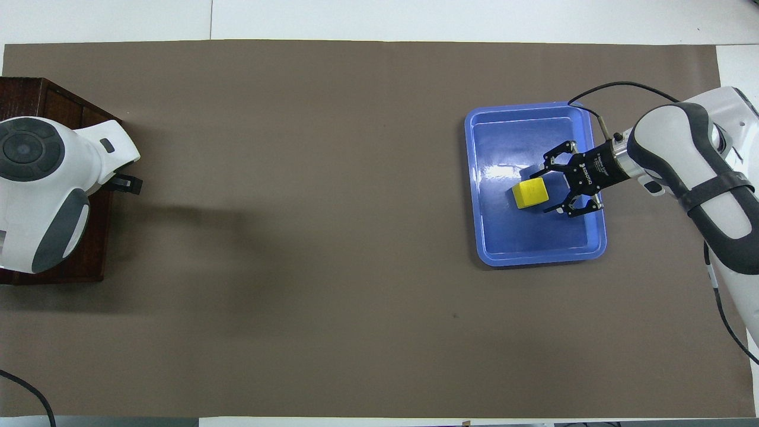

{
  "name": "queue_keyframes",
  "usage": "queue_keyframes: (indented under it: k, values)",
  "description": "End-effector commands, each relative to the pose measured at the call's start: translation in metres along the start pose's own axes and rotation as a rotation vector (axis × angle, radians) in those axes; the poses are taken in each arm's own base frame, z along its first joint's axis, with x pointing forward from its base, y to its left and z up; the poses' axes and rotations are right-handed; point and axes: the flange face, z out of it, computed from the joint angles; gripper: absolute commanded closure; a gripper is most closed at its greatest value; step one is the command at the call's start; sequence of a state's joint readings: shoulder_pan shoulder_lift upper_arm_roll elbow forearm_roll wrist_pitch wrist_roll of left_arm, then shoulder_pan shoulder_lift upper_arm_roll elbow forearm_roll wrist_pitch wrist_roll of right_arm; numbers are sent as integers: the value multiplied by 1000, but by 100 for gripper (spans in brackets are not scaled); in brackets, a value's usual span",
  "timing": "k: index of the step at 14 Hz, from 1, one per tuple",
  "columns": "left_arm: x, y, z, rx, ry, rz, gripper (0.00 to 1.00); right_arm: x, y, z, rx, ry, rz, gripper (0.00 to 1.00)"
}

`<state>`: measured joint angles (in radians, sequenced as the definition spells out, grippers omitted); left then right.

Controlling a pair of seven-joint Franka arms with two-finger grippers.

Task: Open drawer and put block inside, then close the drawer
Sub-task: 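Grasp the yellow cube with the right gripper while the left gripper pulls the drawer open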

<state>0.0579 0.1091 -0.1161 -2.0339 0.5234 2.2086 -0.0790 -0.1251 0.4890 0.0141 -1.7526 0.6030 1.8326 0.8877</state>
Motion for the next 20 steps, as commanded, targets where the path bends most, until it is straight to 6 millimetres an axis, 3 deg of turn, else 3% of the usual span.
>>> queue_keyframes:
  k: [1, 2, 3, 6, 9, 11, 14, 18, 20]
  values:
    - [-11, -1, 20, -5, 24, 12, 0, 0, 4, 2, 19, -1, -27, 66]
    - [-11, 0, 22, -7, 24, 13, 0, -1, 3, 2, 19, -1, -29, 93]
    - [-11, 6, 23, -10, 22, 20, 0, -3, 2, 1, 20, 1, -33, 100]
    - [-1, 40, 24, -22, 21, 71, 0, -7, -2, -2, 26, 4, -35, 100]
    - [10, 102, -4, -27, 36, 119, 0, -24, -16, -22, 51, 21, -72, 100]
    - [11, 126, -15, -81, 31, 72, 0, -53, -26, -40, 75, 45, -120, 100]
    - [10, 142, -22, -113, 25, 71, 0, -99, -37, -55, 100, 55, -109, 100]
    - [13, 142, -25, -143, 26, 45, 0, -174, -55, -57, 89, 48, -94, 100]
    - [15, 141, -29, -144, 21, 39, 0, -213, -60, -48, 82, 47, -83, 100]
